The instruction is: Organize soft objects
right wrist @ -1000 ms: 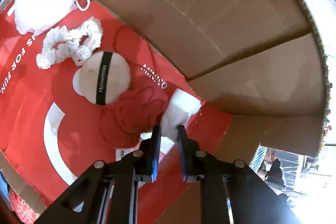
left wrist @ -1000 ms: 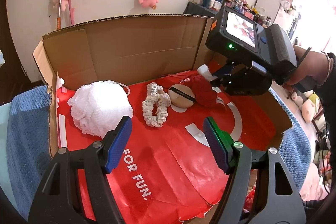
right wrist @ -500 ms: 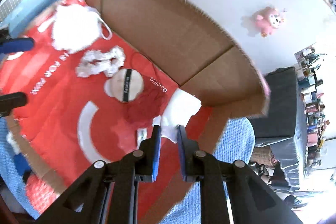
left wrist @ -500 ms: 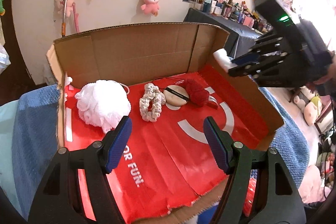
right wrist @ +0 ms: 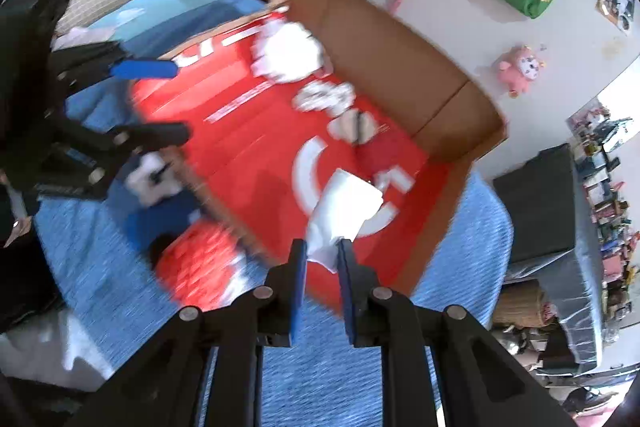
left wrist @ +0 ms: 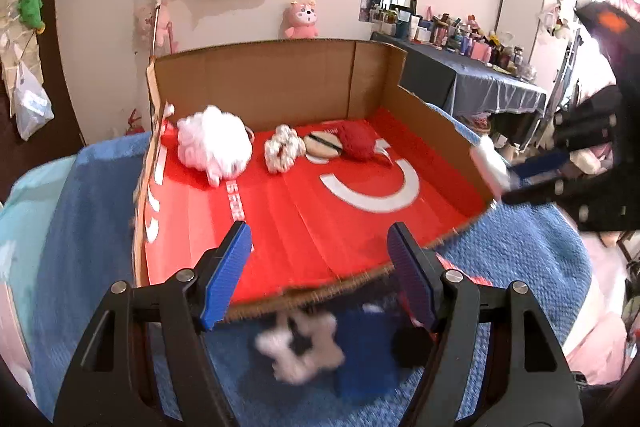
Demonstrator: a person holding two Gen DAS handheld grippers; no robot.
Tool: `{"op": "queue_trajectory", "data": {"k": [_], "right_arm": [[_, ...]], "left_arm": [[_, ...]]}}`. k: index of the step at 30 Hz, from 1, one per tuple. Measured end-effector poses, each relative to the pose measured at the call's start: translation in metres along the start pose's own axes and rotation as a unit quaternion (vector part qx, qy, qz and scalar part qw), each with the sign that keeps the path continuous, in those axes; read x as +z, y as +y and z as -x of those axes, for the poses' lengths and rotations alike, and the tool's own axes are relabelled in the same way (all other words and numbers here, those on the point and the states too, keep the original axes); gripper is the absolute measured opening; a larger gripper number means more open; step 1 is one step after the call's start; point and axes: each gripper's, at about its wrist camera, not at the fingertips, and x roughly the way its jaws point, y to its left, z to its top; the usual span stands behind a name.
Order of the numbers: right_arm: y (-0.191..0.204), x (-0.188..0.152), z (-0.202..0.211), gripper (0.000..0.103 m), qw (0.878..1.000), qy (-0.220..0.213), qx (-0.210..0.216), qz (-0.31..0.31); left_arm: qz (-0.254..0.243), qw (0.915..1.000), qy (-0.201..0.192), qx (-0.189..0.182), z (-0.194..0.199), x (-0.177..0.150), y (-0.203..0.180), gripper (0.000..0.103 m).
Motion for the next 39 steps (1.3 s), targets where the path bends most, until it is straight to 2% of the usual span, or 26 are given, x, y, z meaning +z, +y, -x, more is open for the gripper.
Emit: {"op": "queue_trajectory", "data": {"k": [5,9,19,21,27,29,32,35,38,39], "right_arm": [[0.032,-0.039,-0.015,0.017,0.999,0.014,0.028,-0.005],[0.038,-0.058,-0.030,0.018,0.998,0.022,0.052,-0.025],[0.033,-0.078,-0.073,0.021,0.994,0.048,0.077,-0.062],[0.031,-0.079,-0.075,0.024,0.993,0.045,0.081,-0.069],[0.027,-0.088,-0.068,0.043,0.992,0.019,0.083,-0.097],[0.026,-0.092,-0.061,0.056,0.991,0.001,0.076,-0.108],[0.027,-0.099,-0.047,0.070,0.989,-0.035,0.066,-0.131],[0.028,-0.106,-0.029,0.084,0.981,-0.085,0.047,-0.169],[0.033,-0.116,-0.013,0.097,0.966,-0.138,0.029,-0.215],[0.035,-0.119,-0.009,0.099,0.960,-0.158,0.026,-0.229]], "left_arm": [[0.015,0.9998,0.000,-0.014,0.012,-0.027,-0.005,0.069],[0.024,0.9996,0.002,-0.017,0.017,-0.043,-0.006,0.069],[0.040,0.9988,0.027,-0.006,0.007,-0.068,0.001,0.069],[0.041,0.9987,0.030,-0.004,0.005,-0.071,0.002,0.077],[0.045,0.9985,0.030,-0.002,0.005,-0.080,0.002,0.078],[0.049,0.9984,0.027,-0.001,0.008,-0.081,0.002,0.079],[0.051,0.9986,0.014,0.008,0.016,-0.083,0.001,0.083],[0.051,0.9985,-0.008,0.017,0.026,-0.085,-0.003,0.087],[0.051,0.9980,-0.029,0.025,0.037,-0.087,-0.008,0.088],[0.051,0.9976,-0.037,0.029,0.040,-0.088,-0.010,0.089]]}}
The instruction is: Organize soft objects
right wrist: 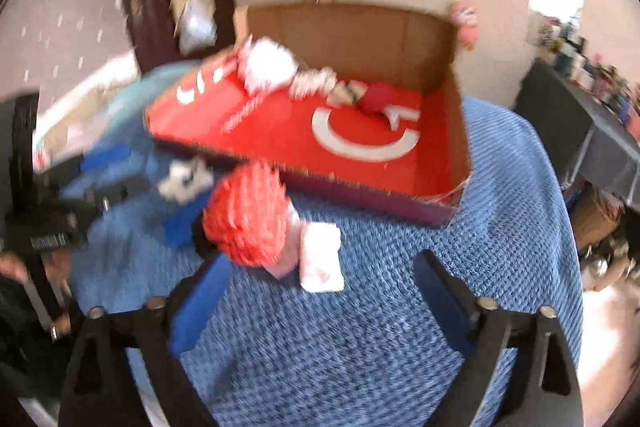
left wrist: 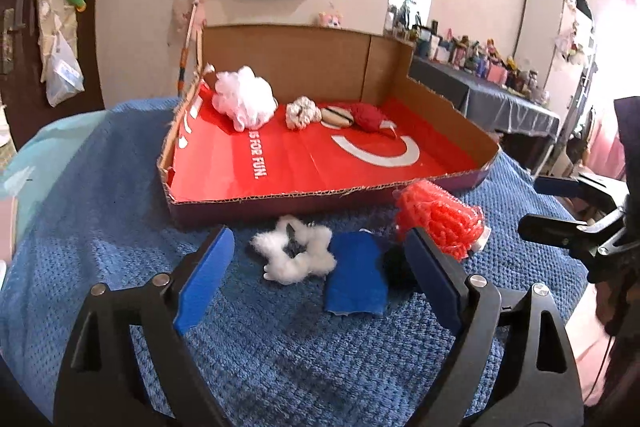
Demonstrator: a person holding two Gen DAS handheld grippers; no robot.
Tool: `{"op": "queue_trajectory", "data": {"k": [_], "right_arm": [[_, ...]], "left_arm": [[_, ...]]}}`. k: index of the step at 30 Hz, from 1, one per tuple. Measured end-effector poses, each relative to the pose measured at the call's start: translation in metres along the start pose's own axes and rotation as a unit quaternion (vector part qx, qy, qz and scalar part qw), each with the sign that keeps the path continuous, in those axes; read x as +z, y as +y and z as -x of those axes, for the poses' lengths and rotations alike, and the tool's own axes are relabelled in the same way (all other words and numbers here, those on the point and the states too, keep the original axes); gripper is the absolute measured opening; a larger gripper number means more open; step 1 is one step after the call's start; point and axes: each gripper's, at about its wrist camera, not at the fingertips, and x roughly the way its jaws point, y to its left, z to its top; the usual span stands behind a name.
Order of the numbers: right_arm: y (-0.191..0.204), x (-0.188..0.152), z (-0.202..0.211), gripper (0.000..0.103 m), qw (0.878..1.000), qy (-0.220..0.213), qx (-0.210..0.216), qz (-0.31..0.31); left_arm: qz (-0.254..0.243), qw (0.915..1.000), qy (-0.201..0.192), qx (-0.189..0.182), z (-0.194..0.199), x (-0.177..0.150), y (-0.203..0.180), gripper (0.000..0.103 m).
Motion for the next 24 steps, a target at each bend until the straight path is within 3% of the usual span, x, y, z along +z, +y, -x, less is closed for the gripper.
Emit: {"op": "queue_trajectory", "data": {"k": [5,9,15,19,24], "right_arm": [[0.013,-0.016,0.012,0.103,0.995,-0.082,-0.047,-0.044],[0.018,-0.029,0.009,0.103,0.989,-0.114,-0.061,-0.070],[0.017,-0.050,0.002,0.103,0.983,-0.135,-0.063,-0.107],[0.017,-0.060,-0.005,0.103,0.983,-0.130,-0.054,-0.118],[0.021,-0.069,-0.013,0.103,0.984,-0.123,-0.072,-0.111]], "left_arm": [[0.003,0.9993,-0.031,0.020,0.012,-0.006,-0.007,0.093],[-0.004,0.9981,-0.049,0.036,0.017,-0.016,-0.016,0.093],[-0.005,0.9972,-0.059,0.045,0.016,-0.032,-0.022,0.093],[-0.009,0.9971,-0.056,0.050,0.013,-0.042,-0.024,0.093],[-0.001,0.9978,-0.041,0.051,0.006,-0.050,-0.022,0.093]]}}
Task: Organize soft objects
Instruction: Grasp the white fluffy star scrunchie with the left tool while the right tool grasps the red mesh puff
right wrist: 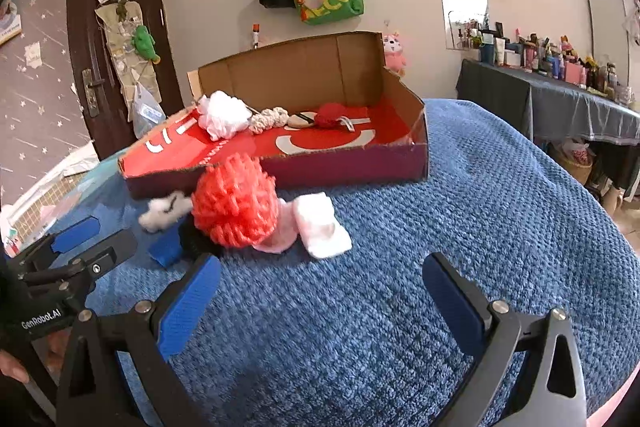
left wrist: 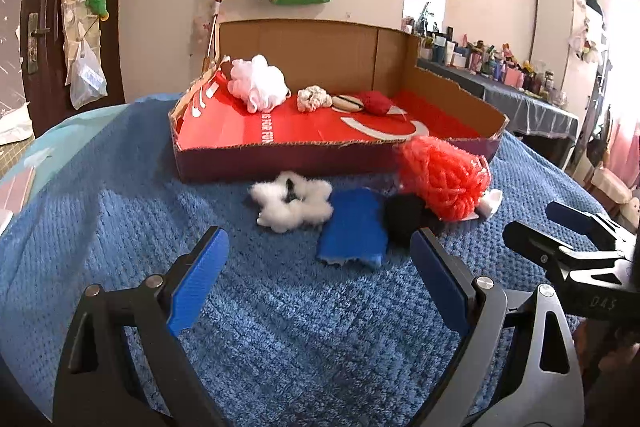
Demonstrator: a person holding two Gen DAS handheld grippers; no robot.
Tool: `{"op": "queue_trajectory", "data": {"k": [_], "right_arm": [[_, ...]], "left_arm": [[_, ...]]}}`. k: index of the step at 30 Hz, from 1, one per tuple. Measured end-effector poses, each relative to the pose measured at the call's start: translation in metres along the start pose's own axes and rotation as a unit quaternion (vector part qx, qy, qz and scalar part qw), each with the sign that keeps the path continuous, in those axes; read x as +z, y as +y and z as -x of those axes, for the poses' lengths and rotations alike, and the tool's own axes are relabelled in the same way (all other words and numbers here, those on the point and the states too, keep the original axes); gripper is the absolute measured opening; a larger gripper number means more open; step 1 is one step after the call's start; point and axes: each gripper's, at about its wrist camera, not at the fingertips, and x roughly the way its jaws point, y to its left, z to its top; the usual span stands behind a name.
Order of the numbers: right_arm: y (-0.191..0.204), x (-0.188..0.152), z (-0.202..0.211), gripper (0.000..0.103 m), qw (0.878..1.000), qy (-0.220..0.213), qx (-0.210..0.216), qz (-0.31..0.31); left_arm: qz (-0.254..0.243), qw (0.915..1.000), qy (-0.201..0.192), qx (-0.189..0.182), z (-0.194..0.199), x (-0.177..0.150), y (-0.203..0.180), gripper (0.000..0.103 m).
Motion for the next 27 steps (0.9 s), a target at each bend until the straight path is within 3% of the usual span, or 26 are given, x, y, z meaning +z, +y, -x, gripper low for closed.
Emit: {"op": "queue_trajectory", "data": {"k": [6,12,18,25,27], "right_arm": [[0.005,-0.002,-0.002,0.103,1.000,0.003,-0.002,0.011],[0.010,0.018,-0.004,0.103,1.000,0.003,0.017,0.014],[0.022,0.039,-0.018,0.103,0.999,0.012,0.022,0.030],[0.028,0.051,-0.040,0.103,0.997,0.049,0.034,0.038],[0.029,0.054,-0.046,0.103,0.997,0.056,0.035,0.040]], "left_arm": [[0.008,0.9999,0.014,-0.004,-0.004,0.002,0.006,0.093],[0.003,0.9996,0.026,0.001,-0.011,0.019,0.019,0.093],[0.008,0.9977,0.066,-0.010,-0.033,0.036,0.033,0.092],[-0.033,0.9938,0.103,-0.024,-0.061,0.045,0.031,0.091],[-0.045,0.9918,0.116,-0.031,-0.069,0.047,0.029,0.084]]}}
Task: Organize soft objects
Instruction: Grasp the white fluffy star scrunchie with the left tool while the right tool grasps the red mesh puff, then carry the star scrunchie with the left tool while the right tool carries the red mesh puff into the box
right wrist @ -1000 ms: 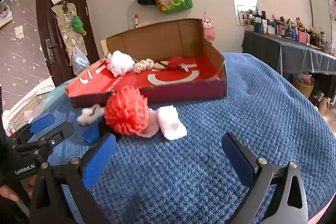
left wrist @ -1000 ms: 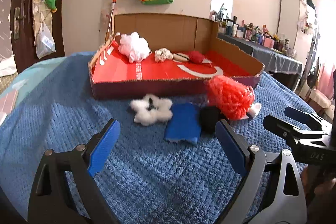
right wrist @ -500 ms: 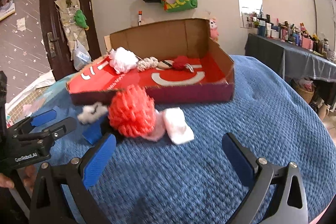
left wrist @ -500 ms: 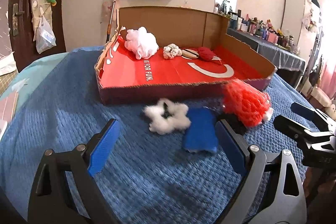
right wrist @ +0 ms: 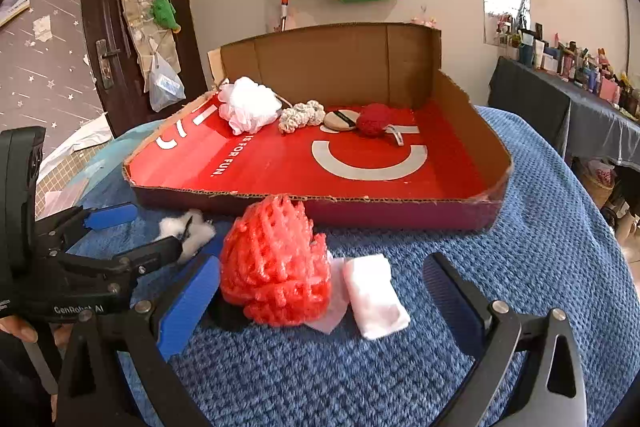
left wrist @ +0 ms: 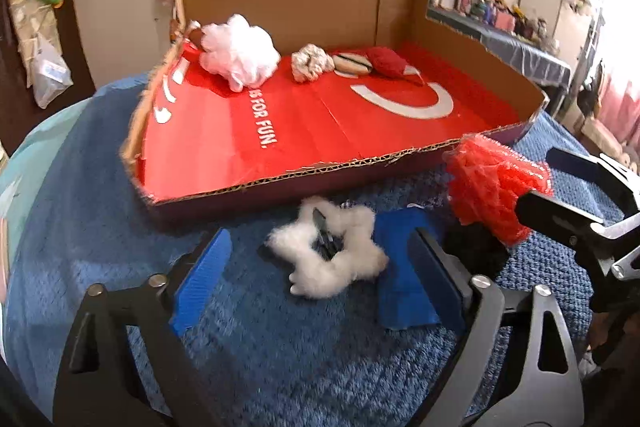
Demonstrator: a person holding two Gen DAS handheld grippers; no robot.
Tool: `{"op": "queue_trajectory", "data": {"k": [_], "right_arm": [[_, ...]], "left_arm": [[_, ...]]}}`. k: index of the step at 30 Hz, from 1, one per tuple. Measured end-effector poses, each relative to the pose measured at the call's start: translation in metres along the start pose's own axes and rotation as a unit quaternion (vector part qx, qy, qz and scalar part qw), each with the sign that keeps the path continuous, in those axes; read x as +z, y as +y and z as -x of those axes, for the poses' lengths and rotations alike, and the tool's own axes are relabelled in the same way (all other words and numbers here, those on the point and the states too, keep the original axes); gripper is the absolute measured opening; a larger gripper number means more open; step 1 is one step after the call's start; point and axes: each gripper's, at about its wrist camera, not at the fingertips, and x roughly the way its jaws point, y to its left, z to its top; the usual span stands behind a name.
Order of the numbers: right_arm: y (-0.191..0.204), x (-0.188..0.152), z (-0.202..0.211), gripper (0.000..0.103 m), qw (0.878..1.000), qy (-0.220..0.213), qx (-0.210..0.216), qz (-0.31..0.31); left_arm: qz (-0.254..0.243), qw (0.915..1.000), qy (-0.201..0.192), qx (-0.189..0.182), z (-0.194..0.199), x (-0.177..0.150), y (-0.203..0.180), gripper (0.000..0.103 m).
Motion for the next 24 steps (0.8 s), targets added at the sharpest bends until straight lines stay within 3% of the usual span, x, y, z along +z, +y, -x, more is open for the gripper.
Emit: {"op": "queue_trajectory", "data": {"k": [3,9,11,16,17,22,23,24], "right_arm": [[0.001,0.004,-0.007,0.103,1.000,0.006,0.002,0.005],[0.009,0.007,-0.017,0.103,0.999,0.013,0.009,0.028],[0.012,0.006,-0.022,0.097,0.999,0.021,0.015,0.034],[0.017,0.002,-0.025,0.060,0.997,0.032,0.052,0.046],[0.017,0.002,-0.024,0.058,0.997,0.032,0.056,0.046],[0.019,0.002,-0.016,0.054,0.997,0.015,0.055,0.048],[0.020,0.002,-0.012,0.054,0.997,0.009,0.054,0.050],[0.020,0.003,-0.009,0.054,0.997,0.004,0.054,0.051]], "left_arm": [[-0.005,0.9997,0.023,-0.006,-0.012,0.004,0.001,0.078],[0.011,0.9985,0.048,-0.026,-0.026,0.005,0.008,0.078],[0.017,0.9978,0.055,-0.033,-0.030,0.004,0.010,0.076],[0.027,0.9973,0.058,-0.037,-0.034,0.002,0.014,0.052],[0.024,0.9975,0.057,-0.033,-0.033,0.001,0.014,0.045],[0.010,0.9982,0.042,-0.042,-0.023,0.000,0.008,0.037],[0.009,0.9982,0.039,-0.045,-0.019,0.000,0.007,0.023],[0.008,0.9982,0.036,-0.047,-0.017,0.001,0.006,0.020]]}}
